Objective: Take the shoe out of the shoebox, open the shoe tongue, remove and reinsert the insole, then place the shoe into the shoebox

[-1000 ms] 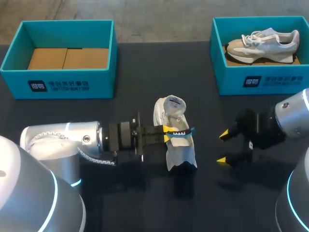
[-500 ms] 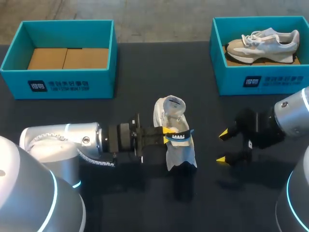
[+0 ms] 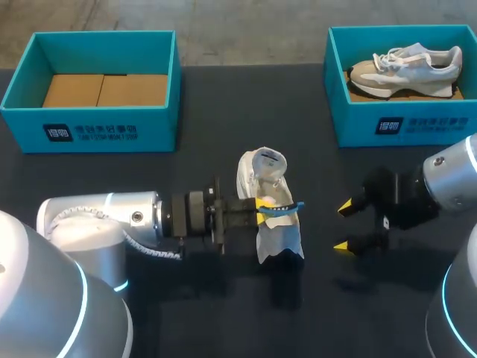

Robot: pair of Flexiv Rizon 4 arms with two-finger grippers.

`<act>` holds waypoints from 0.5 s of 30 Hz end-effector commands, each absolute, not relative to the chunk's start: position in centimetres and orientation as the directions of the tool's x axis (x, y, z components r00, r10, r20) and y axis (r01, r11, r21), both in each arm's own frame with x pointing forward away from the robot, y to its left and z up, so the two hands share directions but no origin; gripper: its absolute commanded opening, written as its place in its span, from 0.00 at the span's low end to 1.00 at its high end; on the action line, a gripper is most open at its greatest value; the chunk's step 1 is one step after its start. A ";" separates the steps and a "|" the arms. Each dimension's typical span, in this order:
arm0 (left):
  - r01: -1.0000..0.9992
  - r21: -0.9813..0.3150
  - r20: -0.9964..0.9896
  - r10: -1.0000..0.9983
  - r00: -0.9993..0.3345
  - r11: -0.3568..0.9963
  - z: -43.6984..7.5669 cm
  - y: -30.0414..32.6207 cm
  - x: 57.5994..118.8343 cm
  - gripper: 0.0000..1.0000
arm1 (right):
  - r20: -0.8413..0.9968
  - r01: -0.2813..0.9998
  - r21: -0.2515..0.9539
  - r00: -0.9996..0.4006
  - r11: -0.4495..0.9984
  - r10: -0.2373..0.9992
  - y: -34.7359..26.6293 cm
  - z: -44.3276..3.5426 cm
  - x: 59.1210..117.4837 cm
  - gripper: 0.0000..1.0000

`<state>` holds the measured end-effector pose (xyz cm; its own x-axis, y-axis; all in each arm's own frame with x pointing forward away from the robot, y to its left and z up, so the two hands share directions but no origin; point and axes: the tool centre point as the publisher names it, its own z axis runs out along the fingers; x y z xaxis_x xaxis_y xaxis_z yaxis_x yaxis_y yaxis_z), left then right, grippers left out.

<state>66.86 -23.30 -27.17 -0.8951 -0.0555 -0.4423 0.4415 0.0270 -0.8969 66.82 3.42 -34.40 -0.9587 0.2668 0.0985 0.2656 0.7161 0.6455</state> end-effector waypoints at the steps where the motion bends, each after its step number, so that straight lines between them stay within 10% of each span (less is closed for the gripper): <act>1: 0.445 -0.894 -0.447 -0.056 -0.893 0.046 -27.7 -23.0 66.6 0.00 | 0.097 0.265 0.645 -0.959 0.717 0.268 3.5 -34.4 66.8 1.00; 15: 0.474 -0.875 -0.478 -0.021 -0.878 0.095 -29.8 -23.4 68.0 0.00 | 0.097 0.265 0.645 -0.959 0.717 0.268 3.5 -34.4 66.8 1.00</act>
<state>67.63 -22.89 -29.34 -0.8801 -0.0228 -0.4743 0.4704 0.0953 -0.8773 66.82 3.42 -34.39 -0.9587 0.2668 0.0985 0.2657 0.7163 0.6452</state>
